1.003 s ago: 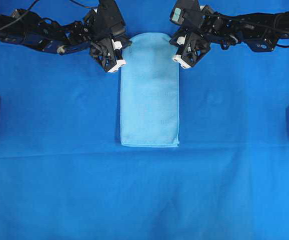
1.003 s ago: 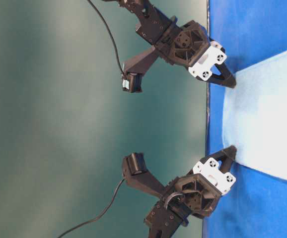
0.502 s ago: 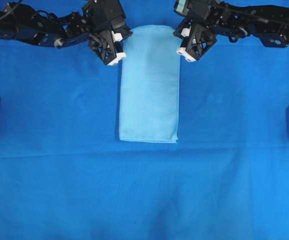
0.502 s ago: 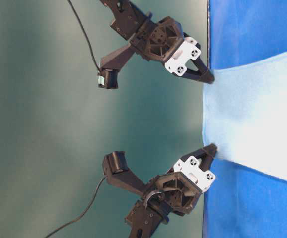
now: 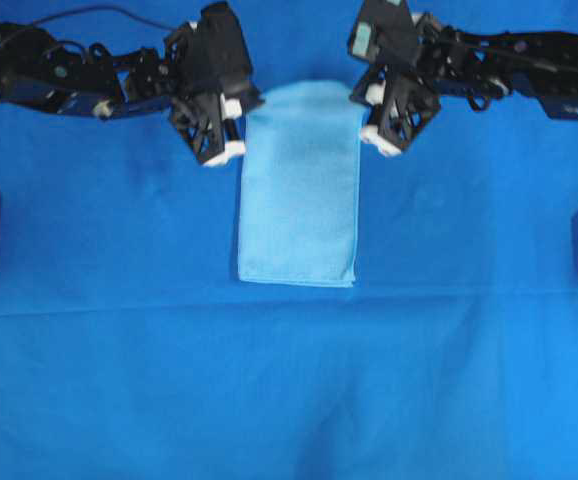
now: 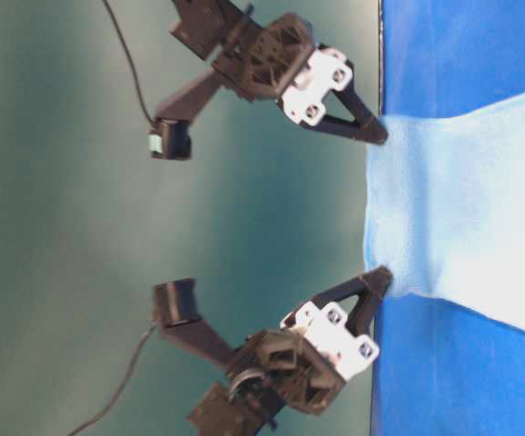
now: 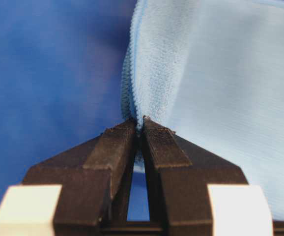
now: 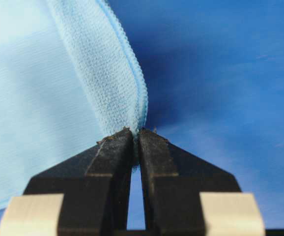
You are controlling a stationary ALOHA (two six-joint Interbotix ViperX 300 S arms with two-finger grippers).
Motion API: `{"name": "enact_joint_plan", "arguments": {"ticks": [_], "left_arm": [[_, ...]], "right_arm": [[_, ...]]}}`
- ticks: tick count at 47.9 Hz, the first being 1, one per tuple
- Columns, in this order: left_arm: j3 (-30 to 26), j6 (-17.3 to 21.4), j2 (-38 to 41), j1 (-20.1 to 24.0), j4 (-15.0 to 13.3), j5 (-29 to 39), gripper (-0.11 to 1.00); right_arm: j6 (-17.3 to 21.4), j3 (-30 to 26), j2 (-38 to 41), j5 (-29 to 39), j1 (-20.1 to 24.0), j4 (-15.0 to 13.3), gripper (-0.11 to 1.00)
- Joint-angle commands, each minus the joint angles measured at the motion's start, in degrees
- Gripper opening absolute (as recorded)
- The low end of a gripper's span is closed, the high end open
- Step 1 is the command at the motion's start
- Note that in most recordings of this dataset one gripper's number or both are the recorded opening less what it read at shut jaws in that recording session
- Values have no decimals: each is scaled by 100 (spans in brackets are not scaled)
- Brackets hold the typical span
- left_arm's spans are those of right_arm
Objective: Fold the light blue towel.
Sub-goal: 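Pull the top corners down over the strip toward its bottom edge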
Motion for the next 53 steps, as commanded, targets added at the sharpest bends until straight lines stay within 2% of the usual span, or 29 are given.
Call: {"name": "enact_joint_plan", "arguments": {"ticks": [1,8,19,26,37,53], "left_arm": [[26,-9,-343,-281,-9,149,4],[202,-176,-501,-712,-9,343,4],[404,-220,-536,-1441,-9,466,4],[413,-501,-483,-1854,-18,431,4],[422,-721,-299,-2162,-18,343,4],[431,-703,-44,-2197,-9,53,5]], "right_arm": [[88,44,-352,44,272,18,5],[378,264,-527,70,738,26,5],[870,360,-545,202,1362,26,5],[1099,413,-545,211,1731,26,5],[1354,448,-343,141,2109,26,5],[1582,413,-18,-255,2145,26,5]]}}
